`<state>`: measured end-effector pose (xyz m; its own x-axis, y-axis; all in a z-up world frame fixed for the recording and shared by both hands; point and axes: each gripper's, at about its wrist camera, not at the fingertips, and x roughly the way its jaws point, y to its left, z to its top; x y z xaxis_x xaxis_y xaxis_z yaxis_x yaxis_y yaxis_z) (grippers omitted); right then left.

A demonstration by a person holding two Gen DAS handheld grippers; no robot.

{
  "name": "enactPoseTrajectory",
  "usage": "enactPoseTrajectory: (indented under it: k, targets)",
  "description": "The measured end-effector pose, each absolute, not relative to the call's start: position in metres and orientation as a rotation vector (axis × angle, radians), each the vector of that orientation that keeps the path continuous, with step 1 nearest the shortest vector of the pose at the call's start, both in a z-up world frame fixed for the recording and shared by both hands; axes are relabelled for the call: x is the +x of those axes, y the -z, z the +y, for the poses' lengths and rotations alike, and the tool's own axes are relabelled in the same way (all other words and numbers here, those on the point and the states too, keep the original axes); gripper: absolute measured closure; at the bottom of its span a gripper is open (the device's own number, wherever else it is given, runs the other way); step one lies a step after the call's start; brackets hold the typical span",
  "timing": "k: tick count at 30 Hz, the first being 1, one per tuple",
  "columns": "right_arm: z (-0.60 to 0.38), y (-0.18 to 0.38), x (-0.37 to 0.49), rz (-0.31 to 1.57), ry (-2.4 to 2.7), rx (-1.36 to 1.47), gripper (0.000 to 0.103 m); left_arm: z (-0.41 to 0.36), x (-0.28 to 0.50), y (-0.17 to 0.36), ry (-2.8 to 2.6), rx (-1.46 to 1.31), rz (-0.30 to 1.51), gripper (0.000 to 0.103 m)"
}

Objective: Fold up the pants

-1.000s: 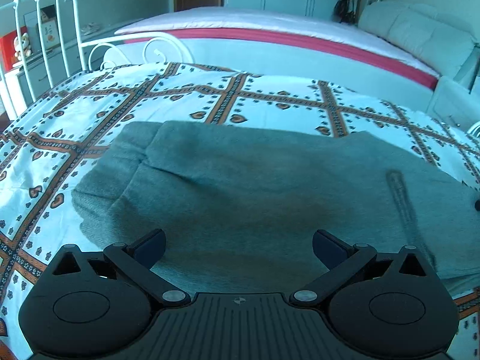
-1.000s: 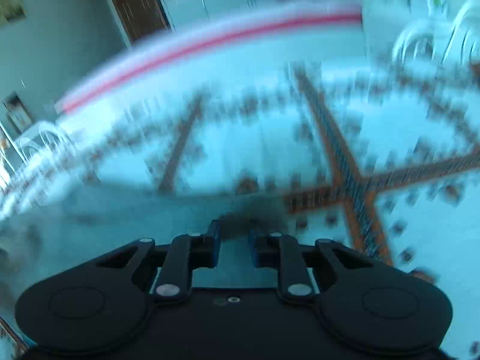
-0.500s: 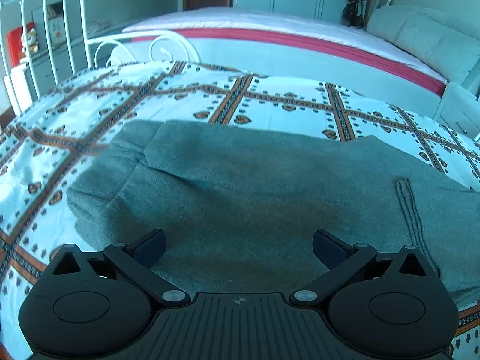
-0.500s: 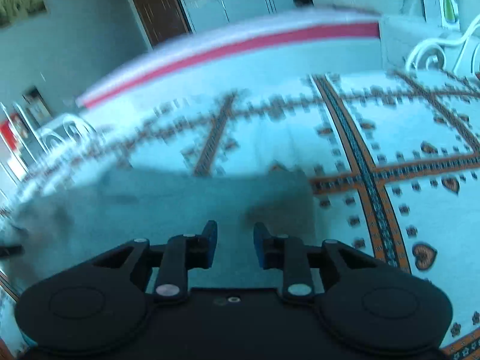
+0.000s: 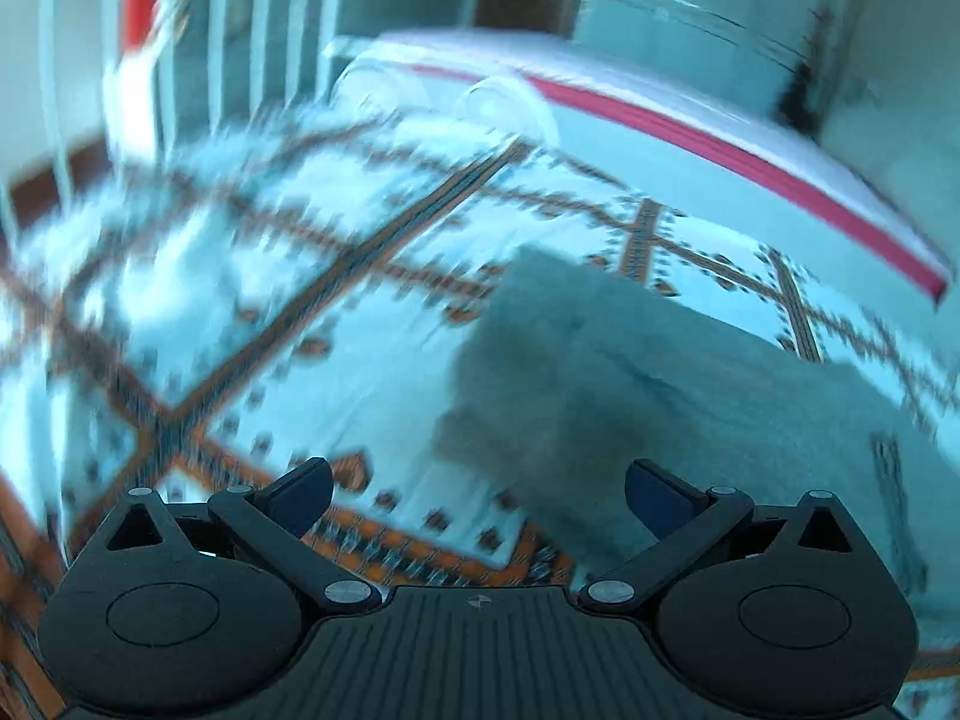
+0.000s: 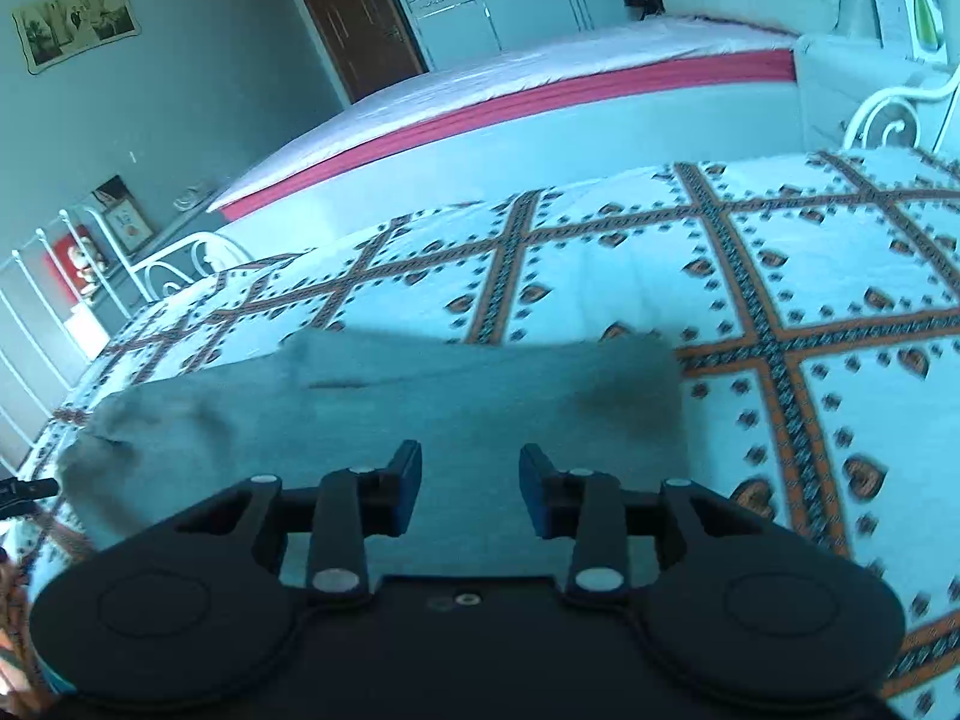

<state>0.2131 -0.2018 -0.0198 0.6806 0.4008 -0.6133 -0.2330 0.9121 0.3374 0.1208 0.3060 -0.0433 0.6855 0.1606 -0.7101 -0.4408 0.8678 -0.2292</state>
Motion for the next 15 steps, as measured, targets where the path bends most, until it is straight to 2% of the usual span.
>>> enactPoseTrajectory:
  k: [2, 5, 11, 12, 13, 14, 15]
  targets:
    - [-0.194, 0.024, 0.208, 0.755, -0.365, 0.235, 0.072, 0.325, 0.119, 0.056, -0.309, -0.565, 0.731, 0.001]
    - [-0.181, 0.029, 0.202, 0.777, -0.381, 0.22, 0.072, 0.337, 0.127, 0.08, -0.286, -0.722, 0.722, 0.008]
    - [-0.174, 0.035, 0.187, 0.792, -0.38, 0.185, 0.071, 0.328, 0.149, 0.094, -0.242, -0.722, 0.678, 0.009]
    - [-0.175, 0.035, 0.185, 0.79, -0.374, 0.177, 0.071, 0.328, 0.154, 0.094, -0.212, -0.721, 0.67, 0.034]
    - [-0.175, 0.034, 0.183, 0.787, -0.371, 0.176, 0.07, 0.328, 0.159, 0.094, -0.21, -0.715, 0.68, 0.053]
    - [-0.176, 0.034, 0.183, 0.786, -0.368, 0.181, 0.07, 0.329, 0.162, 0.095, -0.208, -0.723, 0.684, 0.056]
    - [-0.177, 0.034, 0.183, 0.785, -0.362, 0.189, 0.07, 0.332, 0.163, 0.095, -0.192, -0.749, 0.667, 0.063]
